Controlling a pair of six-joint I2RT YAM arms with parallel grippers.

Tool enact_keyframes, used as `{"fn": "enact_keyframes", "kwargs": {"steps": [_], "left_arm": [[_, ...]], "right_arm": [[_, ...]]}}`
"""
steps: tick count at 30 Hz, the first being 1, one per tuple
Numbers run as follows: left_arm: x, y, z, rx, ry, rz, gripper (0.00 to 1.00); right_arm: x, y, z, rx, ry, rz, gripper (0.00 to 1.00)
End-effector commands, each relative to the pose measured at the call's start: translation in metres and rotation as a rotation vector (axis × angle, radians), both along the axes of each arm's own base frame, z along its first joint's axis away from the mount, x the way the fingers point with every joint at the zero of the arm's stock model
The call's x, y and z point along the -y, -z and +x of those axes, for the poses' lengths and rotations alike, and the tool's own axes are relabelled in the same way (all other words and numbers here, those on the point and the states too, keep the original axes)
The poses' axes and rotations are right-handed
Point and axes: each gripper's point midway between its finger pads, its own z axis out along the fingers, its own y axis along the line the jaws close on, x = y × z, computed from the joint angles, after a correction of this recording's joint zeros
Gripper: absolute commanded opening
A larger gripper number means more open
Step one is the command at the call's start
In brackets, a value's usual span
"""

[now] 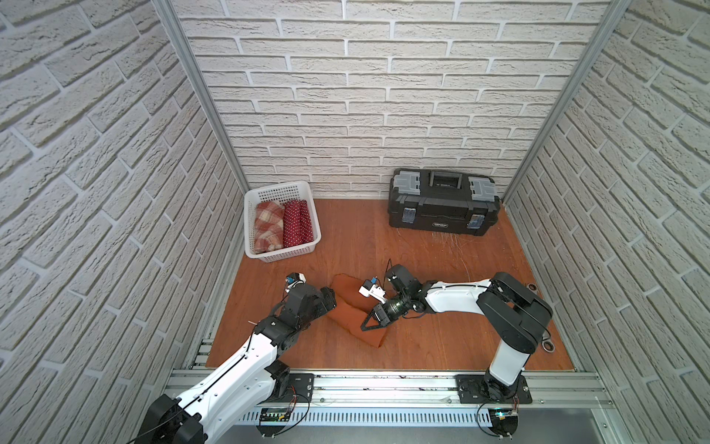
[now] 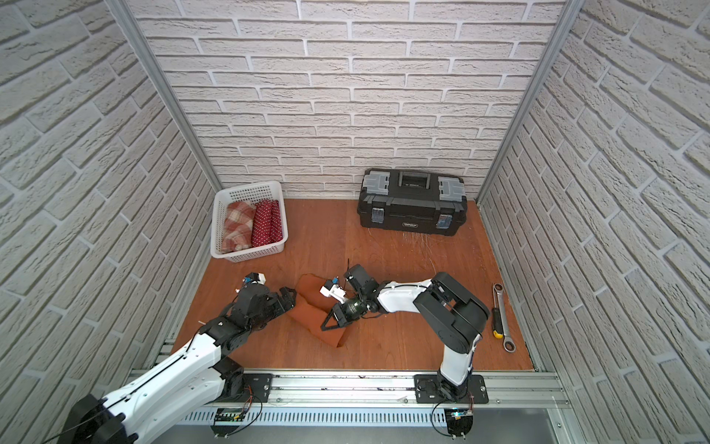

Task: Roll up the skirts
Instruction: Roll the skirt at the center of the board.

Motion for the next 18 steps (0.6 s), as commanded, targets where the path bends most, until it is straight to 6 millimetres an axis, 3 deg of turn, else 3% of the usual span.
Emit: {"fn": "enact_keyframes", "kwargs": {"steps": [1,8,18], "left_arm": [[0.004,-0.002,0.003,0.033,0.0,-0.03,0.98],[0.007,0.001,0.004,0.039,0.011,-0.033,0.99],[0.025,-0.003,-0.005,0.118,0.073,-0.077,0.99]], "right_arm": [[0.002,0.008,0.01,-0.041,-0.016,-0.003,0.03],[0.023,0.059,0.015,-0.101,0.028,-0.147,0.02],[0.022,0.074,0.023,-0.131,0.045,-0.18,0.03]]}}
